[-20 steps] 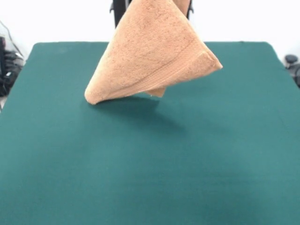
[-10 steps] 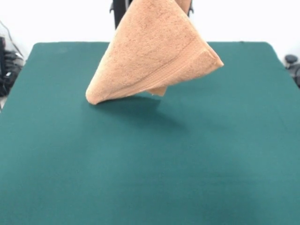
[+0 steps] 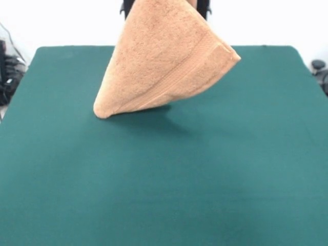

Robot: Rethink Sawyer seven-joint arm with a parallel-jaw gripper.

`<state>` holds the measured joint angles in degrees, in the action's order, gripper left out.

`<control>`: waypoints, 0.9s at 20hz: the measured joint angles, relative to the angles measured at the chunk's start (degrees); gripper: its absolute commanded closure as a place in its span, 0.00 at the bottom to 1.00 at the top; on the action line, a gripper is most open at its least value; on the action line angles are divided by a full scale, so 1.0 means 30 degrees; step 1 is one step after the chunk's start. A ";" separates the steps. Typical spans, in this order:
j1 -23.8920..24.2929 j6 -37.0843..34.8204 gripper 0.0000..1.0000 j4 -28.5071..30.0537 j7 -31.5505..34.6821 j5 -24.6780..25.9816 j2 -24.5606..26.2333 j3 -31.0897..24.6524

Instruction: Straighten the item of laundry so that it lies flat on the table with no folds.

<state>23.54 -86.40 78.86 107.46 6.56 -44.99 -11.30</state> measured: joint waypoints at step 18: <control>0.0018 -0.2002 1.00 -0.1658 0.0000 0.0892 0.0049 -0.1065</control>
<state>23.59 -92.41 73.89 107.46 9.23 -44.84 -14.49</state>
